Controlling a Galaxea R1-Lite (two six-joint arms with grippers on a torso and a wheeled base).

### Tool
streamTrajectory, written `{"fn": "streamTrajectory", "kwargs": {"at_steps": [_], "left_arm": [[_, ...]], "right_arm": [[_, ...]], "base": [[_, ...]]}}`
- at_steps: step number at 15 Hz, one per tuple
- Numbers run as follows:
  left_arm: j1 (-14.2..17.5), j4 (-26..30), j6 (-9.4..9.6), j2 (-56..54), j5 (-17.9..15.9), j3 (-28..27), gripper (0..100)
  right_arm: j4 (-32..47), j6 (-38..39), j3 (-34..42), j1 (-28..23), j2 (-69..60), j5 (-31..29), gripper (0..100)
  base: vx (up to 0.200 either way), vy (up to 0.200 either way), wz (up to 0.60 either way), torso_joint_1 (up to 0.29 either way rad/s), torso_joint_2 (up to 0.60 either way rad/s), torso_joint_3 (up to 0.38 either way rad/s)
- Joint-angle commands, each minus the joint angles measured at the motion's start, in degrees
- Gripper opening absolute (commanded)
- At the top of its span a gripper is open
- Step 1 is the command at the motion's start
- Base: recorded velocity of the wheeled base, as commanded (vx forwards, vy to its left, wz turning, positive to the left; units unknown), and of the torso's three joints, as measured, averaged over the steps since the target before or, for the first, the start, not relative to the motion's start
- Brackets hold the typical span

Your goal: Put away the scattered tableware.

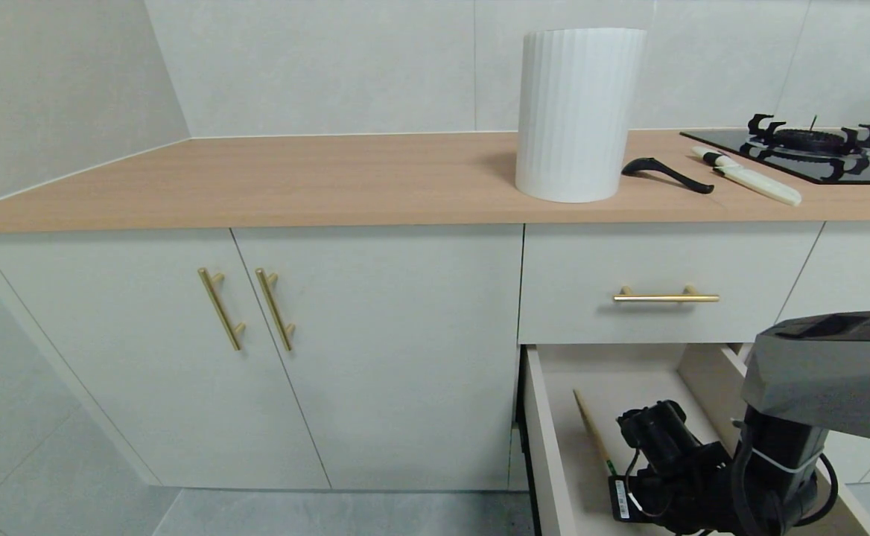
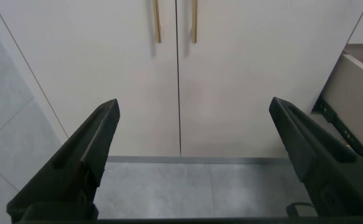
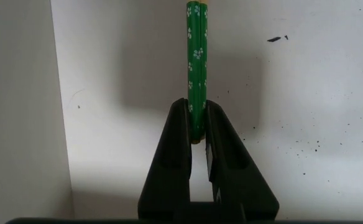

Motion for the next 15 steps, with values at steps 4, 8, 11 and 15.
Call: {"fn": "streamTrajectory", "kwargs": {"at_steps": [4,8,11,15], "left_arm": [[0.0,0.0,-0.09,0.1,0.0,0.0,100],[0.0,0.0,0.0,0.1,0.0,0.0,100],[0.0,0.0,0.0,0.1,0.0,0.0,100],[0.0,0.0,0.0,0.1,0.0,0.0,100]], "right_arm": [[0.0,0.0,0.0,0.0,0.0,0.0,100],[-0.1,-0.5,0.4,0.0,-2.4,-1.0,100],[4.8,-5.3,1.6,-0.7,-21.7,-5.4,100],[11.3,-10.4,1.3,-3.7,-38.3,-5.3,100]], "base": [[0.0,0.0,0.0,0.0,0.0,0.0],[0.0,0.0,0.0,0.0,0.0,0.0],[0.0,0.0,0.0,0.0,0.0,0.0],[0.0,0.0,0.0,0.0,0.0,0.0]]}}
